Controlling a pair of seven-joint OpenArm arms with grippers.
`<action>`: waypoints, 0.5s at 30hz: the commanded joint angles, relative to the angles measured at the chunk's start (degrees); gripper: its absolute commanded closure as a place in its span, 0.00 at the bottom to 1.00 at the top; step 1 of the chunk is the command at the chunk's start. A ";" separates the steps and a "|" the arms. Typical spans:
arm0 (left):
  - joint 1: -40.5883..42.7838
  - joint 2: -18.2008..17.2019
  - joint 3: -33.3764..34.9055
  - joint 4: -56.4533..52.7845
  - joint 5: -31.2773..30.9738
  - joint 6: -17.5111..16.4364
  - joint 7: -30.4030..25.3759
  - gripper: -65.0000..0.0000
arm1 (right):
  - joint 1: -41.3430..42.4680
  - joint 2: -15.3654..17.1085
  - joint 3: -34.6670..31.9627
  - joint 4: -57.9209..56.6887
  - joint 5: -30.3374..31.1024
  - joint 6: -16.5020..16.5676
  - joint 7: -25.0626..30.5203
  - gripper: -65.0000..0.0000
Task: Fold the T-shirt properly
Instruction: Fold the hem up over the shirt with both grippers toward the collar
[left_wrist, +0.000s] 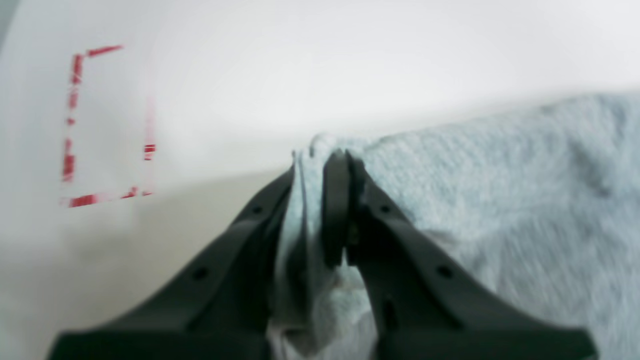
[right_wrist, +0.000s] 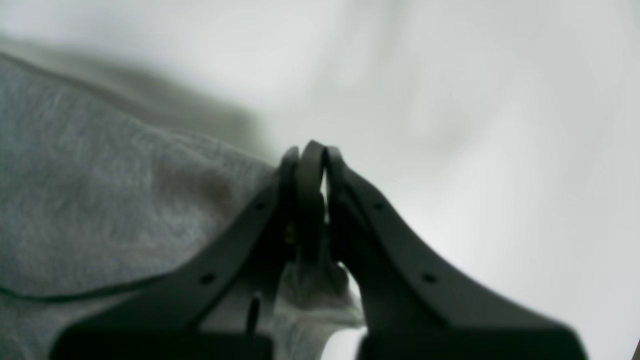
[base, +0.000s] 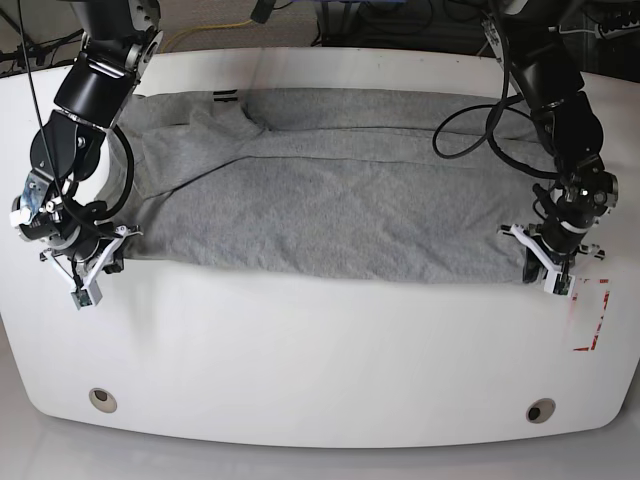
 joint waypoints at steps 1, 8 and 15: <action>1.11 -0.65 -0.20 4.60 -0.80 -0.30 -1.60 1.00 | -0.26 1.06 1.30 3.83 0.51 -0.05 0.51 1.00; 7.70 -0.83 -1.17 8.82 -0.80 -2.15 -1.60 1.00 | -5.54 0.71 5.08 8.75 0.51 -0.05 -1.69 1.00; 11.66 0.31 -6.00 10.40 -0.80 -3.51 -1.60 1.00 | -10.81 -0.26 6.14 11.83 0.51 -0.05 -1.86 1.00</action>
